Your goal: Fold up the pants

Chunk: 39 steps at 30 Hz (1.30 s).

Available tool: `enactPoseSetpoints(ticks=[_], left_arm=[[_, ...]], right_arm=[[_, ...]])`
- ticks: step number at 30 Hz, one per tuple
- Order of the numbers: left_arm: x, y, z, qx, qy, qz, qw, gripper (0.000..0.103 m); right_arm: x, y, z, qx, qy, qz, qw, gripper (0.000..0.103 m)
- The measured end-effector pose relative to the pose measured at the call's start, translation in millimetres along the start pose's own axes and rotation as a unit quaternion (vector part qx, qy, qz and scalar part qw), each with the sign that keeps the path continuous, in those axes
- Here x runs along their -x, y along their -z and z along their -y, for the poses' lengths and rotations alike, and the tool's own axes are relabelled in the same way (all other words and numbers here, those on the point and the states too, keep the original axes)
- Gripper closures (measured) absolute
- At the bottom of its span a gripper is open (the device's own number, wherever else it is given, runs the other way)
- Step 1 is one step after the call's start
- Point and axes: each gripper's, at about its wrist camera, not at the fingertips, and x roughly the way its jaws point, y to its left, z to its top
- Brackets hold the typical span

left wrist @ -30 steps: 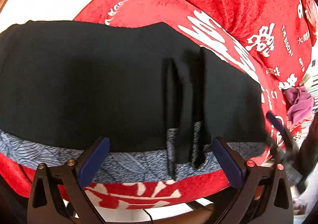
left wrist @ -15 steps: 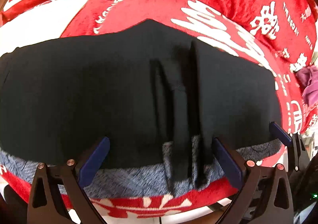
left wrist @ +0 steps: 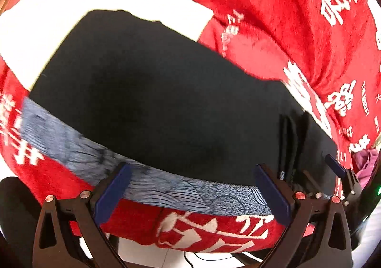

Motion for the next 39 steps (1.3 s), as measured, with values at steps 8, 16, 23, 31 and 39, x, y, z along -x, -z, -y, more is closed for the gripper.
enactPoseSetpoints(ticks=[8,16,23,31,39], left_arm=[[9,-1,-46,0.057,0.007,0.014,0.9982,0.000],[7,5,-39,0.038,-0.006,0.014,0.9992,0.000],[-18,-10,-21,-0.022,-0.076,-0.003,0.9969,0.000],[7,2,-31,-0.004,-0.054,0.012,0.9985,0.000],[29,7,-52,0.009,-0.043,0.026,0.9987,0.000]], right_arm=[[23,-48,-31,0.101,-0.083,0.051,0.990,0.000],[-66,-71,-62,0.156,-0.170,-0.070,0.970,0.000],[-79,-63,-68,0.186,-0.143,-0.043,0.971,0.000],[-56,-113,-76,0.234,-0.217,-0.054,0.946,0.000],[-94,-188,-154,0.307,-0.285,-0.044,0.907,0.000]])
